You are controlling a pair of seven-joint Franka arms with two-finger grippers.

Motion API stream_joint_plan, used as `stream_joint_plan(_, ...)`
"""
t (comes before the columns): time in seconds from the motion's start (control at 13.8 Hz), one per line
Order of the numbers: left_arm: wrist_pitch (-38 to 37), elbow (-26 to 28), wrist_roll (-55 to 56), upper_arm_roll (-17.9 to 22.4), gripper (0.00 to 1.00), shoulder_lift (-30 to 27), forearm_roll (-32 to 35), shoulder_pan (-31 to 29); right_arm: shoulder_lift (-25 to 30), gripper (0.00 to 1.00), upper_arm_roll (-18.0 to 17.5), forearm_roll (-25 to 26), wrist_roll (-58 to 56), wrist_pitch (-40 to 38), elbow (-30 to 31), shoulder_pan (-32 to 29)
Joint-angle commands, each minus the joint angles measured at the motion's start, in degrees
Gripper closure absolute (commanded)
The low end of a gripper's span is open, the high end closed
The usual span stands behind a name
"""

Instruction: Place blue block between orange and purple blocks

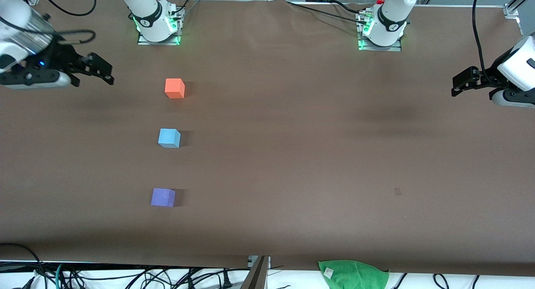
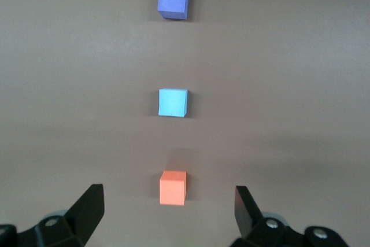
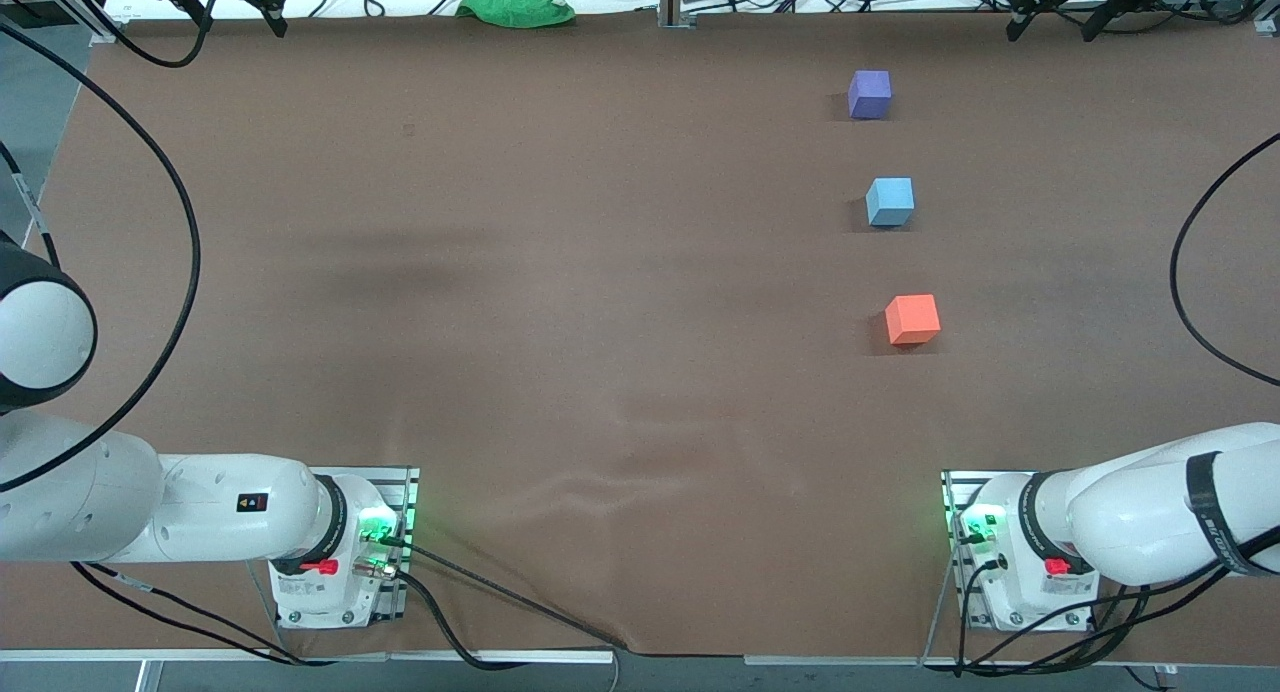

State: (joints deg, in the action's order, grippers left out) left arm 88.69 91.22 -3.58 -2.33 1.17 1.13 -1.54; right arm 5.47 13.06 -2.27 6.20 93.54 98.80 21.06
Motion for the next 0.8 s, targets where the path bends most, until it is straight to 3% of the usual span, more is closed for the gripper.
stream_joint_plan(0.0, -0.36, -0.26, -0.12, -0.30, 0.00, -0.20, -0.78, -0.40, -4.41, 0.00, -1.44, -0.63, -1.36, -3.45, -5.63, -2.94)
stream_joint_plan(0.22, -0.36, -0.26, -0.12, -0.30, 0.00, -0.29, -0.78, -0.40, -5.30, 0.00, -11.80, -0.45, -1.54, -3.72, -7.04, -12.95)
stream_joint_plan(0.73, -0.36, -0.26, -0.20, -0.30, 0.00, -0.29, -0.78, -0.48, -5.65, 0.00, -11.92, 0.08, -3.30, -3.71, -7.13, -13.68)
